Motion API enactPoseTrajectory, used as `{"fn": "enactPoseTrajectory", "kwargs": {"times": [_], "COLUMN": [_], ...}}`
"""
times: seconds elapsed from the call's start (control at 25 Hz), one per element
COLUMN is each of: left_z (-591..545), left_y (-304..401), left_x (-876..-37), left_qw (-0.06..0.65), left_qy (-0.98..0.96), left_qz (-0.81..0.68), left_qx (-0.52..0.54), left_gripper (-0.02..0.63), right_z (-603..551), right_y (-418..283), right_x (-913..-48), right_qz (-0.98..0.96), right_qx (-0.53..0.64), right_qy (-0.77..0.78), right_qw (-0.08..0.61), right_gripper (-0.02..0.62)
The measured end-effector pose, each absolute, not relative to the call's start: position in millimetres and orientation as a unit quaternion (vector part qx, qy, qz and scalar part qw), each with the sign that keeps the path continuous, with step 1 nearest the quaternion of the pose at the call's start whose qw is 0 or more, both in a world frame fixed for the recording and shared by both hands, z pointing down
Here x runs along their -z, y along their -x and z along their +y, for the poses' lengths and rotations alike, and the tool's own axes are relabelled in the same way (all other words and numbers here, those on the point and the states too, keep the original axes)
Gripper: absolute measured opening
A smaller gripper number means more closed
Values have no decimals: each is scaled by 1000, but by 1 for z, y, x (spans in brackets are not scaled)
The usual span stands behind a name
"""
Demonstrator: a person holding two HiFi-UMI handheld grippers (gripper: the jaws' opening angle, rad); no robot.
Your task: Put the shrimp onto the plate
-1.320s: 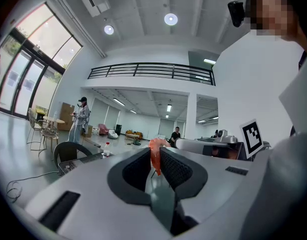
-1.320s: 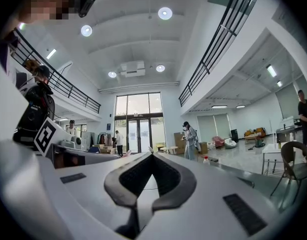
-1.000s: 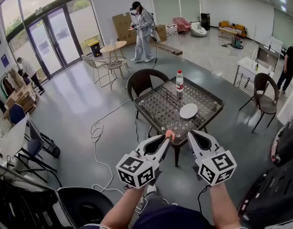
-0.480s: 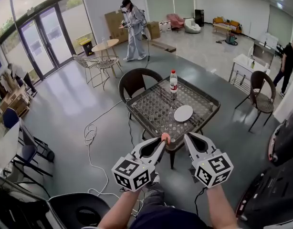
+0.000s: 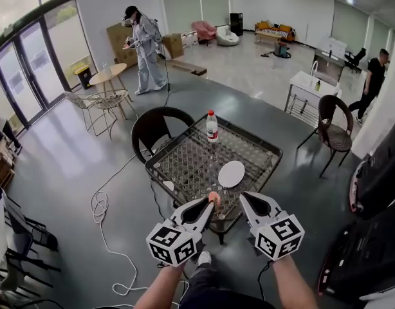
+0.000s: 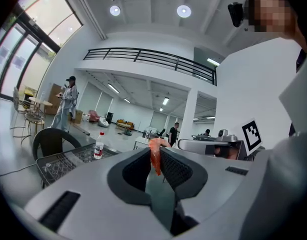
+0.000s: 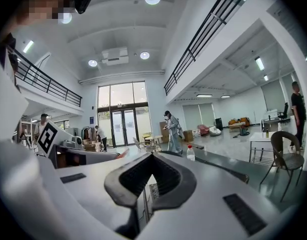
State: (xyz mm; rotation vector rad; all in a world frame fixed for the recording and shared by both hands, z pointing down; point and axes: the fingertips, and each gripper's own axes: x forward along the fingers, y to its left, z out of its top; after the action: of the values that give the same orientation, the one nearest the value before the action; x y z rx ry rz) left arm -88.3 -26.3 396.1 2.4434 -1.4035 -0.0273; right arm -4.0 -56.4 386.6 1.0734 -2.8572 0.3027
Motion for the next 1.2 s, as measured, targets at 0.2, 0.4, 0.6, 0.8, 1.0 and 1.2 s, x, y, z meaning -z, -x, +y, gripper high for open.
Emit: {"fn": "enactPoseTrajectory", "kwargs": {"times": [0.2,0.4,0.6,0.8,1.0,1.2], "left_z": [-70,-110,-137,-154,-167,-180], "left_y": [101,113,121,123,120,112], "left_x": [-402,-411,-421,-427,-435,-442], "left_qw": [164,160,170,175,182,183], "left_qy": [-871,-885,-897,-905,-907,-902], "left_qz": [-462,-437,-407,-387,-379,-390], "left_qx": [-3,-19,-23,-24,-33,-40], "left_gripper": [64,64,64,64,64,64], "right_z": [-93,-128,-152,-162,-176,-194], "right_y": [20,32,36,40,37,34], "right_x": [-391,-391,-396,-405,-412,-418], "right_qz": [-919,-903,-886,-877,-871,-878], "right_qx": [-107,-111,-116,-122,-134,-139], "right_qy": [-376,-410,-444,-458,-466,-453], "right_qw": [51,59,66,74,72,69], "right_gripper": [5,5,5,5,5,5]}}
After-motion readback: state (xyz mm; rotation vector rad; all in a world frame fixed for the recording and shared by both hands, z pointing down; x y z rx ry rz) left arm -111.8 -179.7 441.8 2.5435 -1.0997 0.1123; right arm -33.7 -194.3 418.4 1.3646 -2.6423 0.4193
